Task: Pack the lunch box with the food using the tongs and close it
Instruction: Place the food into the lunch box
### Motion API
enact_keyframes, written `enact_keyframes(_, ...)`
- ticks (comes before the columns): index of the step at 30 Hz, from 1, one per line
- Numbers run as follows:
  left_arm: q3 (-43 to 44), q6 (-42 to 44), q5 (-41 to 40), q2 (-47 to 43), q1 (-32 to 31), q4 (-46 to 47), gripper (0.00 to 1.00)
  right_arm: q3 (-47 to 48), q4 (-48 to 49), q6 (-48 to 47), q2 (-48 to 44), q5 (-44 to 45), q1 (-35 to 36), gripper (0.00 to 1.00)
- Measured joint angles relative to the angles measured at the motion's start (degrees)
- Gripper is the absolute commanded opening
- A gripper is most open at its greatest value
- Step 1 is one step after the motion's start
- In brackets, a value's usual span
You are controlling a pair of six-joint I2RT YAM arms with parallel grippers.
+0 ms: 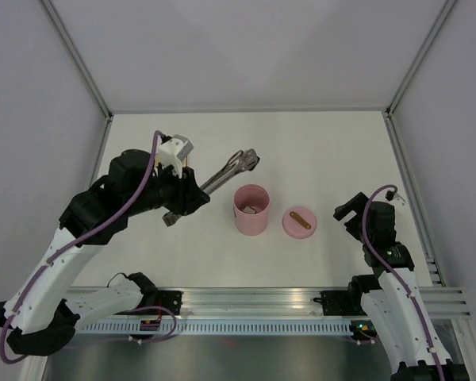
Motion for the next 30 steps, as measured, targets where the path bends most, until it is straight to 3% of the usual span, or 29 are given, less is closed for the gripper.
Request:
enact_keyframes(9,-5.22,-2.43,-1.6,1.84,-10.05,-4.57,0.32,0.0,-3.56,1.38,-5.31,0.7,0.0,0.98)
enact_keyframes(19,-6.93,-2.86,-5.7,5.6,-11.02,-5.11,0.34,0.0,-4.61,1.33,-5.33,0.85,0.0,0.98)
enact_keyframes(30,-7.04,-2.93,-5.88,6.8,-11.02,-5.09,0.49,0.0,-5.4,0.98,-5.77,0.87,0.0,0.98)
